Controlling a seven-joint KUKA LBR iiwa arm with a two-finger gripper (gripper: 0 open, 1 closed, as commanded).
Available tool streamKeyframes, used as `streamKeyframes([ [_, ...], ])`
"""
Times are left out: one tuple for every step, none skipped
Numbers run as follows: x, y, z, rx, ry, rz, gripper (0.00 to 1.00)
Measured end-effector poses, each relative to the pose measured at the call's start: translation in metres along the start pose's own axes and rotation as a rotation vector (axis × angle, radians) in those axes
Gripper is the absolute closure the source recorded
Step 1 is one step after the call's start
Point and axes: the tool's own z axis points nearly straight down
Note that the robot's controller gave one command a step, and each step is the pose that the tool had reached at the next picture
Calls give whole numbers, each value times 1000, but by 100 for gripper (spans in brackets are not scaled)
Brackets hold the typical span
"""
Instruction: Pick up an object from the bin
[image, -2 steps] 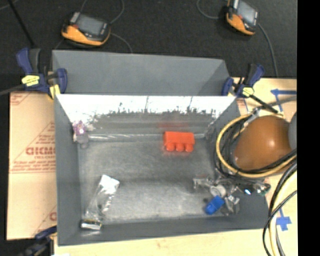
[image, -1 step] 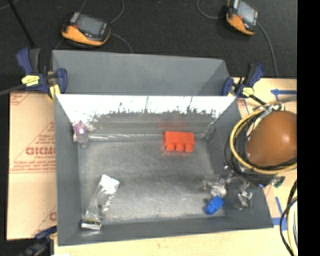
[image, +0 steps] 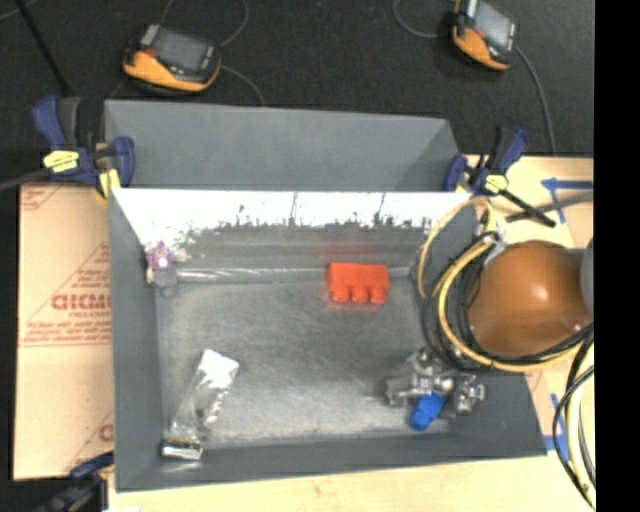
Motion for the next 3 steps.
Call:
streamKeyframes([
  [-23,6,2,0,11,-240,0],
  [-23,6,2,1,10,-237,100],
  [-24,4,-36,6,12,-233,100],
])
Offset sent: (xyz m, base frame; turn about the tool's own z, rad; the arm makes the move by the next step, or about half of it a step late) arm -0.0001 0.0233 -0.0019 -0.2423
